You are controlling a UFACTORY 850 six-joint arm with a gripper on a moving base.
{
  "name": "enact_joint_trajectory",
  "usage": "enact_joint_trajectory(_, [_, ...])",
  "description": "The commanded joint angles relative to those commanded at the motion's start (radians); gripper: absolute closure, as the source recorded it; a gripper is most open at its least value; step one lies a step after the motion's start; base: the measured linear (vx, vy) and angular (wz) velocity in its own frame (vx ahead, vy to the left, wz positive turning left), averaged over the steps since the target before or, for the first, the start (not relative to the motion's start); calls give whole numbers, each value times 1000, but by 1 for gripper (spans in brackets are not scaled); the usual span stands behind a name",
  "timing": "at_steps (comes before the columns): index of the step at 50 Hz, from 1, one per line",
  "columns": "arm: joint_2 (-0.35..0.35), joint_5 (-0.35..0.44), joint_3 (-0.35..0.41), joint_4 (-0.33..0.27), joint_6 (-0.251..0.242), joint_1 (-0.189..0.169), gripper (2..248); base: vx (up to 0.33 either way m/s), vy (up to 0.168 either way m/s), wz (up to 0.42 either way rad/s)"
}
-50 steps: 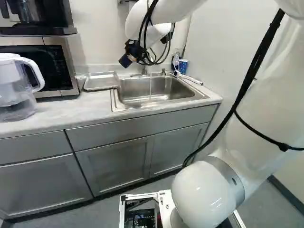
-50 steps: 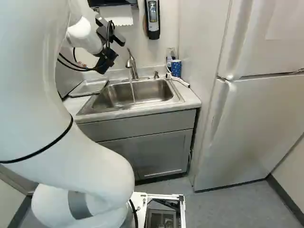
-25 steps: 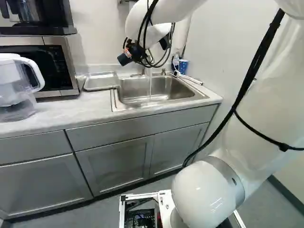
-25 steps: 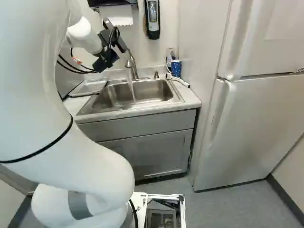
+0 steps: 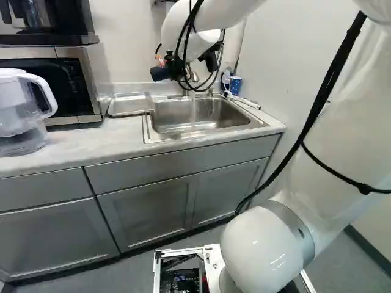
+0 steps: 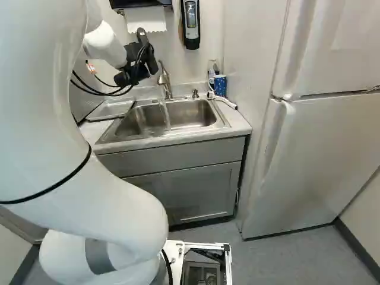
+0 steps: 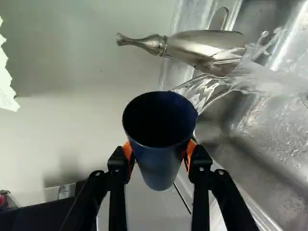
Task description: Rinse the cup and place it in the tray
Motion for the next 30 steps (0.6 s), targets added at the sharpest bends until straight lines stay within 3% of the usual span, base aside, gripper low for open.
enact_joint_trajectory(30, [0,0,0,0,315,0,128,0,0,0])
